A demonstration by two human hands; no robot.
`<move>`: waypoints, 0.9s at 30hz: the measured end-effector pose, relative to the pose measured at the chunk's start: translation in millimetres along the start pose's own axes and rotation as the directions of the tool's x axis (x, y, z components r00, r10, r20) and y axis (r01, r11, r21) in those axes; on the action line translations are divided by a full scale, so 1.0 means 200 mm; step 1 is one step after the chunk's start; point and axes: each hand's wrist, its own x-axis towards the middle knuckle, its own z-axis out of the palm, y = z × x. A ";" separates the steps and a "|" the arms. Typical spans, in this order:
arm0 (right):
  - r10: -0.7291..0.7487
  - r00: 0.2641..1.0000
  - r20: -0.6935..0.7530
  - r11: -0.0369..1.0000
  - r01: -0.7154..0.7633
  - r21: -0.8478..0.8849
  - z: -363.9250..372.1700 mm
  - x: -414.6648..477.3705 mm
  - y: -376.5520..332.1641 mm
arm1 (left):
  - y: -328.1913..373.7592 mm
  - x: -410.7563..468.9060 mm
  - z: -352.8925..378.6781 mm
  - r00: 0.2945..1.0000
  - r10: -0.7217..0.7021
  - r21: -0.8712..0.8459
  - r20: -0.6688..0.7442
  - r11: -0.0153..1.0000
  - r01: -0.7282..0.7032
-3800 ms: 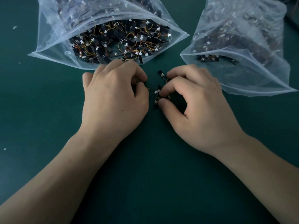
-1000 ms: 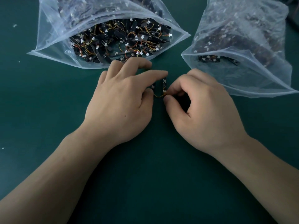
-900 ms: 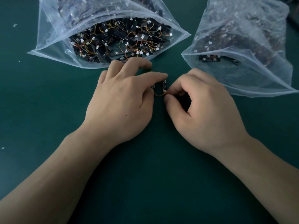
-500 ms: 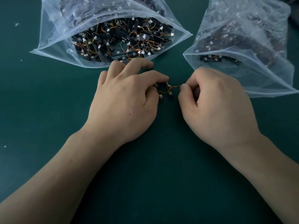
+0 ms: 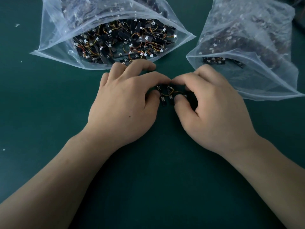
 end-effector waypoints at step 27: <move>-0.043 0.999 -0.018 0.988 0.045 0.149 0.01 0.01 0.03 | 0.00 0.01 -0.01 0.988 -0.079 -0.185 -0.135 0.981 0.053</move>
